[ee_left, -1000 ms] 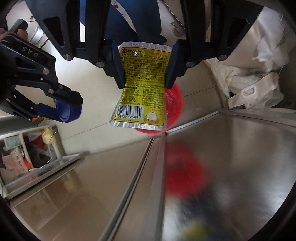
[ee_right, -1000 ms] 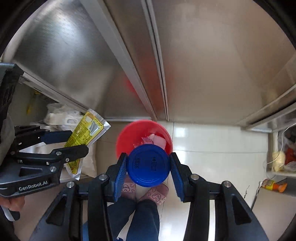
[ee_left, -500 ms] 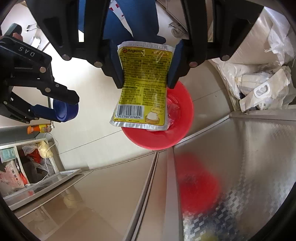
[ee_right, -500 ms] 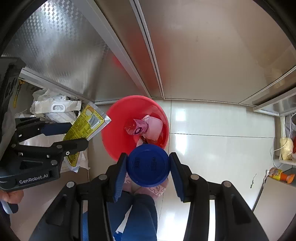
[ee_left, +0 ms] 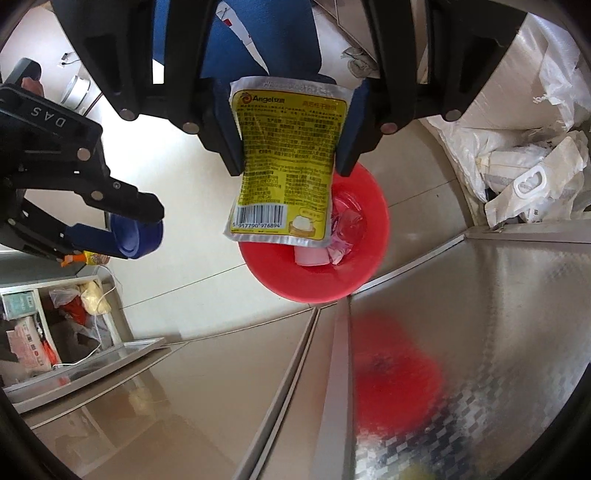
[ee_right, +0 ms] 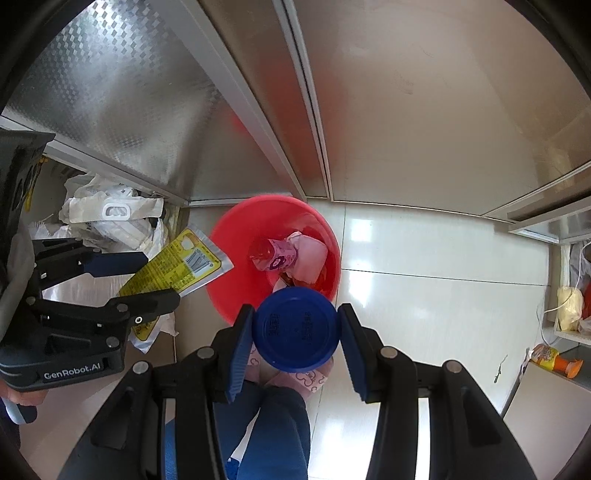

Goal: Collect trash
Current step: 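Open the left gripper to drop the yellow packet into the red bin, then open the right gripper to drop the blue lid into the red bin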

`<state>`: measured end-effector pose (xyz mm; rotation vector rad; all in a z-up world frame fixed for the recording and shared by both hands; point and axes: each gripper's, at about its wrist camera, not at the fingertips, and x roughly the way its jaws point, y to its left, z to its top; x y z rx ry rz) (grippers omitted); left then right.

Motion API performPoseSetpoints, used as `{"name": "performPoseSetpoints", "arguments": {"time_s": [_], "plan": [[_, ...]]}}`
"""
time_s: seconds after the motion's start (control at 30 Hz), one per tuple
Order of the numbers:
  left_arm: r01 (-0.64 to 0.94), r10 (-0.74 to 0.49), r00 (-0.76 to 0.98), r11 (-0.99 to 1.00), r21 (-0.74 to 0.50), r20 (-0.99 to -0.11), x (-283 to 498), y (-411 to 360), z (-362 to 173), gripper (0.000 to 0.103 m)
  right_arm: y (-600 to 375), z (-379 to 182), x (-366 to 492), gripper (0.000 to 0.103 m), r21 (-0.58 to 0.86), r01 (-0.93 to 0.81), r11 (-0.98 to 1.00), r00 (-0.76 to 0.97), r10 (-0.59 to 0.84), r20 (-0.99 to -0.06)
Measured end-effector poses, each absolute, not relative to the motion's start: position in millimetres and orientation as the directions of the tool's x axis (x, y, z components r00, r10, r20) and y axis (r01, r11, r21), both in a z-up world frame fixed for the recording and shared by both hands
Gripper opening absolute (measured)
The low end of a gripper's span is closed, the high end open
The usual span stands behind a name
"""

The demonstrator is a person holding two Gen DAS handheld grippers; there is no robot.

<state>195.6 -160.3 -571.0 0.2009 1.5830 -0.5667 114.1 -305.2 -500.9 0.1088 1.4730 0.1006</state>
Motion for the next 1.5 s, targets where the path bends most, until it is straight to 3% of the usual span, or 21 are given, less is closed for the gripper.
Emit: {"name": "performPoseSetpoints", "arguments": {"time_s": [0.1, 0.17, 0.4, 1.07, 1.13, 1.2, 1.5], "plan": [[0.457, -0.207, -0.102, 0.859, -0.230, -0.973, 196, -156, -571, 0.058, -301, -501, 115, 0.043, 0.132, -0.011, 0.991, 0.089, 0.132, -0.987], [0.449, -0.205, -0.103, 0.864, -0.230, -0.973, 197, -152, -570, 0.070, -298, -502, 116, 0.043, 0.133, -0.016, 0.991, 0.083, 0.134, -0.988], [0.438, -0.195, -0.091, 0.873, -0.215, -0.977, 202, -139, -567, 0.081, -284, -508, 125, 0.043, 0.140, -0.036, 0.990, 0.070, 0.142, -0.987], [0.351, -0.162, -0.050, 0.921, -0.169, -0.985, 219, -86, -567, 0.084, -239, -522, 152, 0.043, 0.106, -0.101, 0.989, 0.022, 0.109, -0.994], [0.352, -0.161, -0.050, 0.921, -0.168, -0.986, 218, -83, -567, 0.084, -236, -522, 152, 0.047, 0.092, -0.103, 0.990, 0.017, 0.094, -0.995], [0.353, -0.156, -0.048, 0.921, -0.163, -0.987, 218, -83, -565, 0.084, -235, -519, 152, 0.061, 0.088, -0.101, 0.991, 0.023, 0.091, -0.996], [0.352, -0.142, -0.016, 0.926, -0.139, -0.990, 214, -81, -518, 0.084, -234, -477, 150, 0.068, 0.061, -0.098, 0.993, 0.037, 0.064, -0.997]]}}
